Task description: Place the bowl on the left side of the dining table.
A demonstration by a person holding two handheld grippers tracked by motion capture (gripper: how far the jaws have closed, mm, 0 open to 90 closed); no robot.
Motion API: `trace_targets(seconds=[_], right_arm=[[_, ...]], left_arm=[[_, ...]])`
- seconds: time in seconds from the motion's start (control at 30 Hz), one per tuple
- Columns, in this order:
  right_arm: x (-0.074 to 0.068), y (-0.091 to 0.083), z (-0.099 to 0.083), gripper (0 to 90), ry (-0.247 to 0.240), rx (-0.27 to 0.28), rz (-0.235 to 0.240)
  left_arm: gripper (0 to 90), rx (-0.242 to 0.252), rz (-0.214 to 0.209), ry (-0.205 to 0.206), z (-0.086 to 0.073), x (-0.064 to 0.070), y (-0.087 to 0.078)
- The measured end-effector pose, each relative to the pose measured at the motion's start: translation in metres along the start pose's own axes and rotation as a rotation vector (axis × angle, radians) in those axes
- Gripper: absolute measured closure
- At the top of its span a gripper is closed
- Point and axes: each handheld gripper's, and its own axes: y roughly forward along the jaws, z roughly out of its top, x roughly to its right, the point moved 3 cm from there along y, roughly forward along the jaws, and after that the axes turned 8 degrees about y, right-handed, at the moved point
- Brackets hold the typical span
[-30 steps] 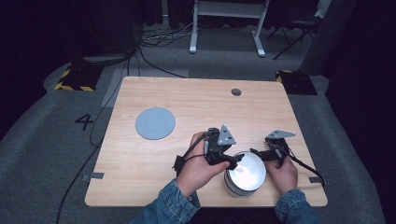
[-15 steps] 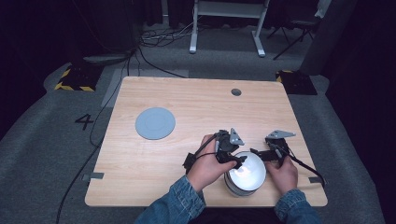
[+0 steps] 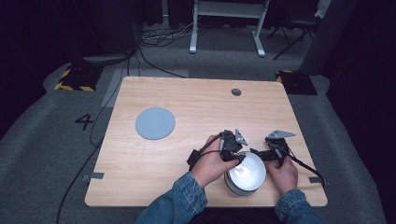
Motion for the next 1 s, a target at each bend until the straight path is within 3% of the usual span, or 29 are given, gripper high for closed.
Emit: trace_targets(seconds=[0.1,0.27,0.37,0.43,0.5,0.6,1.0], right_arm=[[0.0,0.0,0.0,9.7,0.001,0.0,0.0],[0.0,0.0,0.0,9.7,0.005,-0.001,0.0],[0.0,0.0,0.0,9.8,0.005,-0.001,0.0],[0.0,0.0,0.0,9.8,0.005,-0.002,0.0],[0.0,0.0,0.0,9.7,0.005,-0.001,0.0],[0.0,0.0,0.0,9.8,0.004,-0.001,-0.001],[0.0,0.0,0.0,9.8,0.005,-0.002,0.0]], left_arm=[[78.1,-0.012,-0.026,0.005,0.001,0.003,0.001],[79.5,-0.014,-0.018,0.023,0.002,0.002,-0.001],[79.9,-0.019,-0.027,0.015,0.001,0.003,-0.002],[80.1,0.0,-0.017,0.021,0.002,0.003,-0.003],[80.2,-0.015,-0.009,0.006,0.002,0.004,-0.006],[80.6,-0.012,-0.013,0.039,0.004,0.003,-0.007],[80.7,0.022,-0.005,0.025,0.015,0.002,-0.028]])
